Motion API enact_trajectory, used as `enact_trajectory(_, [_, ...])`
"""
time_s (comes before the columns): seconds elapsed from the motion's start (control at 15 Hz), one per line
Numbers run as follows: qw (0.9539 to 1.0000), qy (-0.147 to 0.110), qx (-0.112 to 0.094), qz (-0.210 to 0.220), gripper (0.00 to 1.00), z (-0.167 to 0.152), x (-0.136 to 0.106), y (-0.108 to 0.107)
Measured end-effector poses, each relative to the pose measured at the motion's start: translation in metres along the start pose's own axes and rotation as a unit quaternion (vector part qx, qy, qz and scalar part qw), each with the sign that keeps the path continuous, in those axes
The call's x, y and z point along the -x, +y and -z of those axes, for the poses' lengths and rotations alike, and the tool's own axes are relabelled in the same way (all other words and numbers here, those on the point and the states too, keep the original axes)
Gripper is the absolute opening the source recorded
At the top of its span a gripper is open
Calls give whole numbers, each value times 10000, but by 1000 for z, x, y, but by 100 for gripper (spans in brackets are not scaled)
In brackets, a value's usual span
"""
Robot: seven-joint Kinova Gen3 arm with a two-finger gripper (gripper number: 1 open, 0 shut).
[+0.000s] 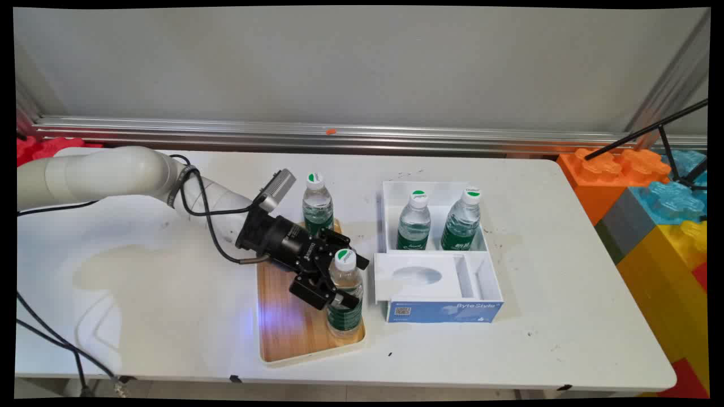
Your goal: Pick up the green bottle from the white box
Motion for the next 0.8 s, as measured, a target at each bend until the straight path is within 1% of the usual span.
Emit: enact_trajectory(0.8, [9998, -25, 137, 104, 100, 19, -5, 21])
